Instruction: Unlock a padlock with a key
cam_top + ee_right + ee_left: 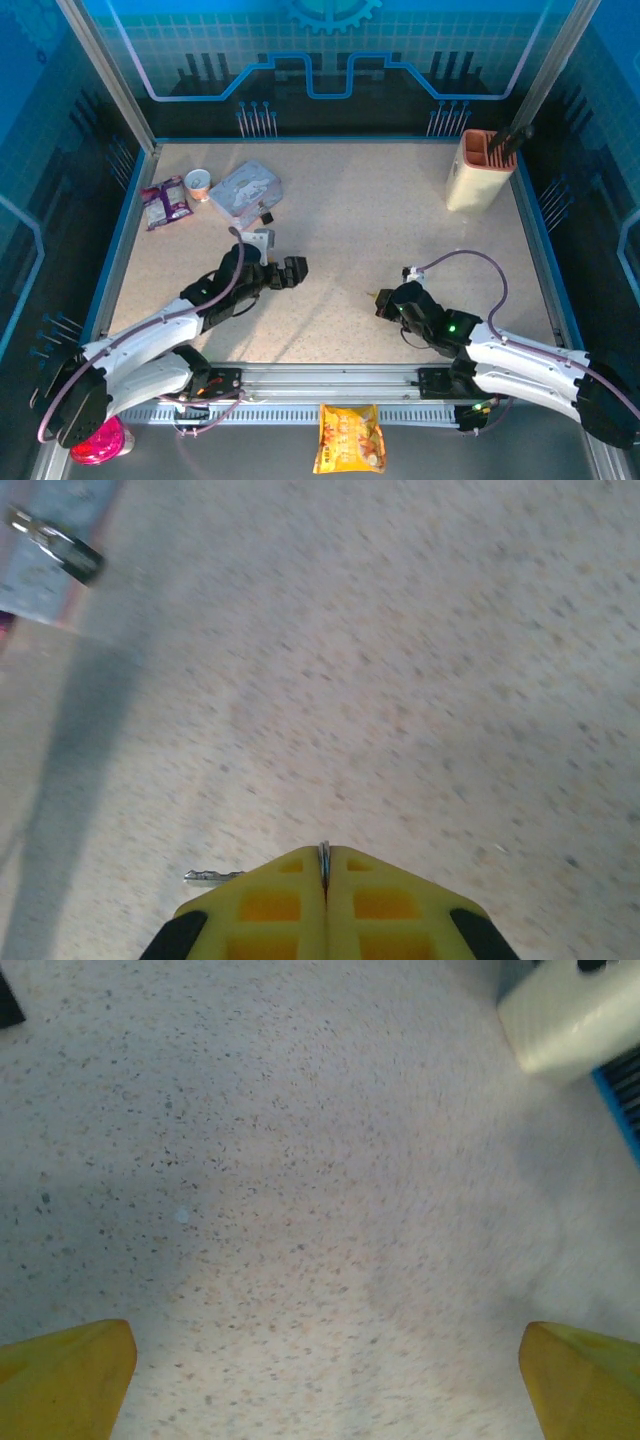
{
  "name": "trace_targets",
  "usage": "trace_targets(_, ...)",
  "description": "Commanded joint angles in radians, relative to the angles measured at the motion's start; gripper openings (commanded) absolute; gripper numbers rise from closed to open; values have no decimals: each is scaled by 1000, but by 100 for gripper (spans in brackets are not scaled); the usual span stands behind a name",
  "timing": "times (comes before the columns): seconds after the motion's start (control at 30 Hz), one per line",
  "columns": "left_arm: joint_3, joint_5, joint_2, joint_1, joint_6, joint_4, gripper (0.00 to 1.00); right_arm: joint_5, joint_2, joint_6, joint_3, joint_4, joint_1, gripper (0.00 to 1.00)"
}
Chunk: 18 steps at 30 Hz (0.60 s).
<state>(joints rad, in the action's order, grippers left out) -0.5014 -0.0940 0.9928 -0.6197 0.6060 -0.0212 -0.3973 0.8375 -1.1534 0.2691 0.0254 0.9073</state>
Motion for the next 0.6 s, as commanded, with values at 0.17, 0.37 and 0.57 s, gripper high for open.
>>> trace_targets(0.17, -82, 203, 70, -16, 526, -13, 90, -245, 116, 129, 19, -476, 85, 0)
trace_targets(0.37, -154, 175, 144, -114, 559, -51, 81, -251, 240, 151, 55, -627, 112, 0)
trace_targets(0.57, -181, 177, 222, -173, 591, -128, 72, -284, 297, 178, 65, -705, 168, 0)
